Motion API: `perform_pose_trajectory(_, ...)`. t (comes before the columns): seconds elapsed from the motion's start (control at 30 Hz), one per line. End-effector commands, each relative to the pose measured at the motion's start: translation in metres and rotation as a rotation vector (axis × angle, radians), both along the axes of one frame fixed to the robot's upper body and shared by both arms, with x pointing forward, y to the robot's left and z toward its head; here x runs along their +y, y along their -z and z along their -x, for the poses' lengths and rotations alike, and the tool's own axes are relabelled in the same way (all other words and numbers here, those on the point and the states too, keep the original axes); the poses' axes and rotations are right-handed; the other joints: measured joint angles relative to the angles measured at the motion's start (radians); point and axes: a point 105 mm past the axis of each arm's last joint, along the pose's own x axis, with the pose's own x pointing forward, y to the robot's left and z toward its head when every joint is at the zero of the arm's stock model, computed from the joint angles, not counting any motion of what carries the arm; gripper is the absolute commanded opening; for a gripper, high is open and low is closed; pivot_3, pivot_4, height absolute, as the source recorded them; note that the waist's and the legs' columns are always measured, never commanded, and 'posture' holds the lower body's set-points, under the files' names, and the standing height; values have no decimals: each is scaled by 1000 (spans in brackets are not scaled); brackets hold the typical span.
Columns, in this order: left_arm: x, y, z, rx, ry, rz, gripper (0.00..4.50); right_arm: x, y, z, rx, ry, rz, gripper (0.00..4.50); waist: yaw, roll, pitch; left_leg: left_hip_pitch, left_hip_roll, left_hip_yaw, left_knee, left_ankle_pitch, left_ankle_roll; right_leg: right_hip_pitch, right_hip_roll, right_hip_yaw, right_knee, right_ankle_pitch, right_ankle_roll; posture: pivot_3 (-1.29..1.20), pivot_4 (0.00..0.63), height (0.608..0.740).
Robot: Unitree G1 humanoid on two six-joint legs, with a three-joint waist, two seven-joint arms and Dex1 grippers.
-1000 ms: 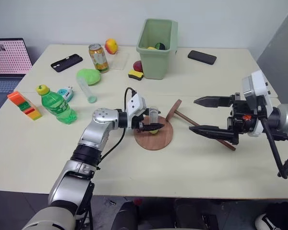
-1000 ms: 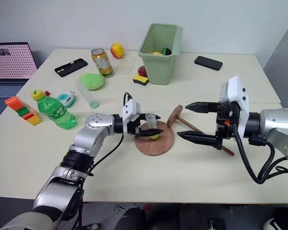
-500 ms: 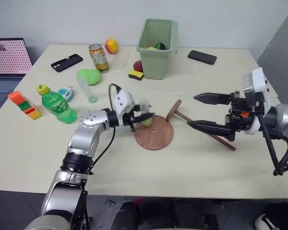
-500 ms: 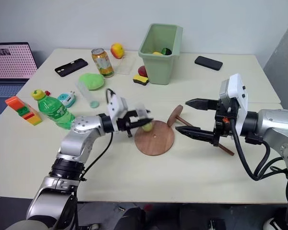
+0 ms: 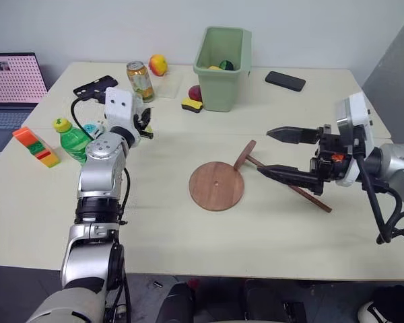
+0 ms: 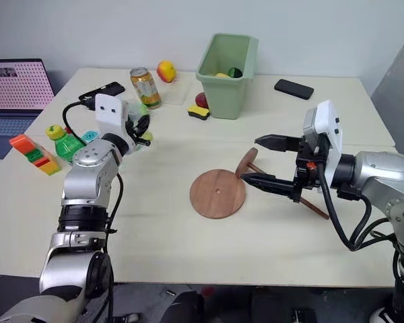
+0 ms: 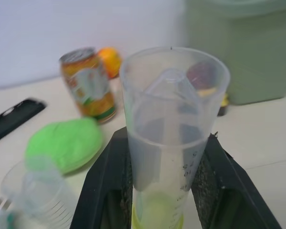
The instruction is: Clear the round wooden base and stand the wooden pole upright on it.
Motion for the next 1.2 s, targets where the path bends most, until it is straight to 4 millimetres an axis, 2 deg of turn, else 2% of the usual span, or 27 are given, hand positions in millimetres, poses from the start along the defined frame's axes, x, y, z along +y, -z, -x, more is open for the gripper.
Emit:
perform_pose_trajectory(0.03,3,-6,-9,-23,-35,19,1238,2,-10,2,-45,-6,-10,4430,1,0,0,0,0,0,0,0,0,0,0,0,0,0,0,0,150,740)
perform_pose_trajectory(0.17,-12,5,-15,11,40,80,1238,2,-12,3,-52,-6,-12,4430,1,0,0,-1,0,0,0,0,0,-1,0,0,0,0,0,0,150,740)
perform_pose_trajectory(0.23,-10,10,-18,24,28,103,1938,3,-13,3,-54,-4,-19,4430,1,0,0,-1,0,0,0,0,0,-1,0,0,0,0,0,0,150,740)
perform_pose_trajectory(0.47,-5,21,-20,54,39,111,3262,4,-14,4,-54,-1,-26,4430,-4,0,0,0,0,0,0,0,0,-1,0,0,0,0,0,0,150,740)
perform_pose_trajectory(0.6,-1,18,-16,45,53,57,3942,3,-15,5,-56,0,-26,4430,-5,0,0,-1,0,0,0,0,0,-1,0,0,0,0,0,0,150,740)
perform_pose_trajectory(0.67,1,14,-7,55,100,-10,4342,3,-16,5,-58,0,-25,4430,-8,0,0,0,0,0,0,0,0,-1,0,0,0,0,0,0,150,740)
perform_pose_trajectory(0.83,0,4,30,93,216,-110,4342,0,-14,4,-52,5,-24,4430,-14,0,0,0,2,-2,-1,0,0,-2,0,1,0,0,0,0,150,740)
perform_pose_trajectory(1.03,-8,-7,59,162,289,-148,4342,2,-14,3,-46,-14,-31,4430,-1,0,0,0,2,-2,0,0,0,0,-1,0,0,0,0,0,150,740)
perform_pose_trajectory(1.13,-5,-14,73,206,316,-198,4342,1,-14,2,-46,-14,-28,4430,-4,0,0,0,1,-1,0,0,0,0,-1,0,0,0,0,0,150,740)
perform_pose_trajectory(1.2,-3,-23,96,276,442,-263,4342,-3,-10,1,-41,-8,4,4430,-7,-1,0,0,1,-1,-1,0,0,-1,0,0,0,0,0,0,150,740)
